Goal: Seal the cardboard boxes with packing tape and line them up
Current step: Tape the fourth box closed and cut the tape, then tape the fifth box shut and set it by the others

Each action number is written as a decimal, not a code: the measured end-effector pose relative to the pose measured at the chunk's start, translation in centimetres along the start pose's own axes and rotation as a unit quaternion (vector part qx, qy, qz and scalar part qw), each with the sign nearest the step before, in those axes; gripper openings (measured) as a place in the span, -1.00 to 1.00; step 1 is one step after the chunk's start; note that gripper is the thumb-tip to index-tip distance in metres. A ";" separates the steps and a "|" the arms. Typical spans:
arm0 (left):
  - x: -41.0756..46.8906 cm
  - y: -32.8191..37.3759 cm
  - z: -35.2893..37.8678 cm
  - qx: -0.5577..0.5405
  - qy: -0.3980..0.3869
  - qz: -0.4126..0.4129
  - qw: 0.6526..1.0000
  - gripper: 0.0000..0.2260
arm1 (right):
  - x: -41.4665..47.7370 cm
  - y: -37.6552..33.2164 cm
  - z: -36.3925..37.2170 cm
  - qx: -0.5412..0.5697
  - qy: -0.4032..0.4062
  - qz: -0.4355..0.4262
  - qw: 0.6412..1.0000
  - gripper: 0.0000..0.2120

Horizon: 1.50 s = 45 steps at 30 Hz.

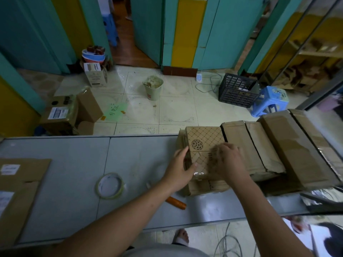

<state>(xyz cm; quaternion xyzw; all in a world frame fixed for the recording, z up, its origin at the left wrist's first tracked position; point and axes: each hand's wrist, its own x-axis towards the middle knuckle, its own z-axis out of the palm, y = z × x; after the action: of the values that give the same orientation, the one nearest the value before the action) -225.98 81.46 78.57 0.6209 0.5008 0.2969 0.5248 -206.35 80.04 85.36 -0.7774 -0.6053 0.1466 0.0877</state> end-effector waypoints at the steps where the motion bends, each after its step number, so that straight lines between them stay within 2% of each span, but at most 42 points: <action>1: 0.1 0.0 0.1 0.005 -0.008 -0.001 1.000 -0.33 | 0.1 0.0 -0.1 -0.003 -0.006 -0.007 1.000 -0.68; 7: 0.4 0.3 -1.0 0.058 -0.066 0.001 0.996 -0.30 | -0.1 -0.5 0.5 -0.060 -0.030 -0.010 0.998 -0.63; 10: 0.9 0.7 -3.5 0.172 -0.078 0.032 0.982 -0.33 | -0.1 -1.2 0.0 -0.046 -0.023 -0.005 0.999 -0.60; 12: 1.1 1.3 -5.8 0.258 -0.059 0.053 0.963 -0.35 | 0.0 -2.3 -0.5 -0.045 -0.017 -0.021 0.999 -0.50; 14: 0.9 1.8 -8.6 0.329 -0.032 0.072 0.941 -0.36 | 0.2 -4.5 -0.7 -0.035 -0.014 -0.062 0.997 -0.42; 16: 0.2 1.9 -11.7 0.389 -0.003 0.073 0.918 -0.37 | 0.6 -7.5 -0.2 -0.019 -0.013 -0.119 0.993 -0.44; 21: -4.0 -0.4 -21.0 0.454 0.086 -0.010 0.887 -0.38 | 1.6 -17.8 2.9 -0.019 -0.034 -0.259 0.965 -0.38; 27: -13.2 -6.2 -31.4 0.414 0.199 -0.124 0.879 -0.42 | 0.9 -31.6 8.4 -0.029 -0.071 -0.421 0.904 -0.40; 32: -23.2 -12.2 -36.0 0.362 0.298 -0.226 0.854 -0.49 | -0.6 -42.0 14.8 -0.049 -0.136 -0.492 0.859 -0.39; 34: -27.2 -15.0 -36.4 0.354 0.306 -0.287 0.836 -0.43 | -0.9 -45.5 17.8 -0.061 -0.173 -0.495 0.849 -0.38; 38: -33.0 -20.8 -36.6 0.264 0.336 -0.391 0.815 -0.55 | -1.4 -51.9 24.6 -0.103 -0.264 -0.465 0.839 -0.33; 41: -34.8 -24.0 -36.8 0.158 0.378 -0.430 0.804 -0.58 | -1.9 -55.7 29.3 -0.127 -0.305 -0.419 0.846 -0.29; 43: -34.9 -25.3 -37.2 0.084 0.404 -0.445 0.795 -0.59 | -2.0 -57.2 31.8 -0.104 -0.309 -0.387 0.863 -0.22; 45: -34.4 -26.2 -37.9 0.006 0.442 -0.437 0.783 -0.73 | -1.8 -57.9 33.7 -0.085 -0.298 -0.368 0.876 -0.17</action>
<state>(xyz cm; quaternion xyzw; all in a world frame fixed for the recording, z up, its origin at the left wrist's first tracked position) -279.05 61.39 69.48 0.1393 0.8975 0.2749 0.3155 -271.05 91.50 72.06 -0.4223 -0.8555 0.2763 -0.1161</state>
